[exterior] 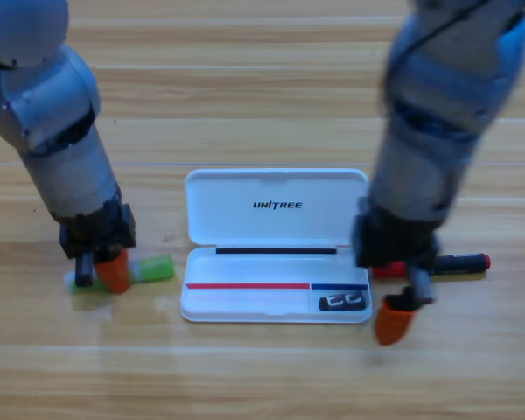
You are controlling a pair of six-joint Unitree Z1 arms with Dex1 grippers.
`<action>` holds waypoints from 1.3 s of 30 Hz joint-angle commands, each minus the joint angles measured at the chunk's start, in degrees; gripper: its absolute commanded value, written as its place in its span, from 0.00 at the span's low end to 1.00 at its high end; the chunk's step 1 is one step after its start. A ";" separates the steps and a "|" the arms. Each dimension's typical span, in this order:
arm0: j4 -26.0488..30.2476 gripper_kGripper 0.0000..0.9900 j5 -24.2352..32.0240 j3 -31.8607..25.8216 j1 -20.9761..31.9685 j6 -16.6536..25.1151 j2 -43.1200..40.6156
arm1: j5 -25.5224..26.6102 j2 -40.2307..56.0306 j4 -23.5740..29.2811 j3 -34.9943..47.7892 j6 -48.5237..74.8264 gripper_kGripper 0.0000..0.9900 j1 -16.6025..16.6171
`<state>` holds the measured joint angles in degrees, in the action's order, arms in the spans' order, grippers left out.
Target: Clean up eraser and pencils
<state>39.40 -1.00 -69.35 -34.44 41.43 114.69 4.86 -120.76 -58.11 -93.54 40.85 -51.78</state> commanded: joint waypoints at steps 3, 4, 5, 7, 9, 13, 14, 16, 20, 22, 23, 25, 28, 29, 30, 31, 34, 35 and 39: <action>5.07 0.00 -3.04 -2.02 1.04 2.69 -9.31 | -3.72 7.30 -0.43 6.97 4.24 1.00 7.57; 6.48 0.00 -3.30 -3.16 1.04 2.78 -10.28 | -4.24 6.51 0.10 7.41 4.85 1.00 8.36; 7.62 0.00 -3.66 -4.22 1.04 2.87 -11.07 | -4.51 5.63 0.89 7.67 5.38 0.99 9.33; 9.82 0.00 -3.83 -6.24 0.95 2.95 -12.39 | -5.39 3.52 2.56 7.59 6.35 0.99 11.00; 11.22 0.00 -3.83 -7.64 -0.55 3.04 -12.83 | -6.35 1.50 4.14 6.97 7.76 0.99 12.40; 11.84 0.00 -4.10 -8.70 -4.32 3.13 -12.39 | -6.97 -2.02 5.20 5.65 9.69 1.00 14.42; 11.93 0.00 -4.18 -8.96 -5.38 3.04 -12.04 | -6.79 -2.55 5.28 5.48 10.22 1.00 14.78; 12.01 0.00 -4.01 -9.58 -7.58 3.04 -10.63 | -6.00 -3.25 5.28 5.39 11.45 1.00 15.04; 12.81 0.00 -4.10 -11.78 -11.62 2.60 -6.50 | -4.24 -4.48 5.20 5.30 14.08 1.00 15.65; 13.16 0.00 -4.27 -13.36 -13.29 2.16 -4.48 | -3.72 -5.18 5.20 5.30 15.05 1.00 15.74; 13.42 0.00 -4.36 -14.15 -14.08 1.90 -3.51 | -3.54 -5.62 5.28 5.21 15.31 0.99 15.74; 13.68 0.00 -4.45 -15.64 -15.31 1.37 -1.76 | -2.75 -6.24 5.28 4.95 15.84 0.99 15.74; 13.95 0.00 -4.62 -17.58 -16.98 0.40 0.53 | -1.69 -7.21 5.37 4.42 16.63 0.95 15.74; 13.95 0.00 -4.62 -18.02 -17.42 0.14 1.14 | -1.52 -7.56 5.37 4.07 16.81 0.94 15.74; 13.95 0.00 -4.71 -18.46 -17.86 -0.12 1.76 | -1.43 -8.08 5.37 3.81 16.98 0.93 15.74; 13.95 0.00 -4.80 -18.81 -18.39 -0.47 2.38 | -1.43 -8.44 5.46 3.54 17.16 0.91 15.74; 13.95 0.00 -4.97 -19.60 -19.35 -1.27 3.96 | -1.26 -9.49 5.46 3.37 18.13 0.83 15.74; 13.95 0.00 -4.97 -19.86 -19.62 -1.35 4.48 | -1.34 -9.75 5.46 3.37 18.30 0.80 15.74; 13.95 0.00 -4.89 -20.65 -20.14 -1.70 5.89 | -1.61 -10.63 4.93 3.81 19.71 0.56 15.74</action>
<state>52.92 -5.41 -89.31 -52.49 40.45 116.71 2.87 -125.72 -54.41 -90.83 59.29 -37.42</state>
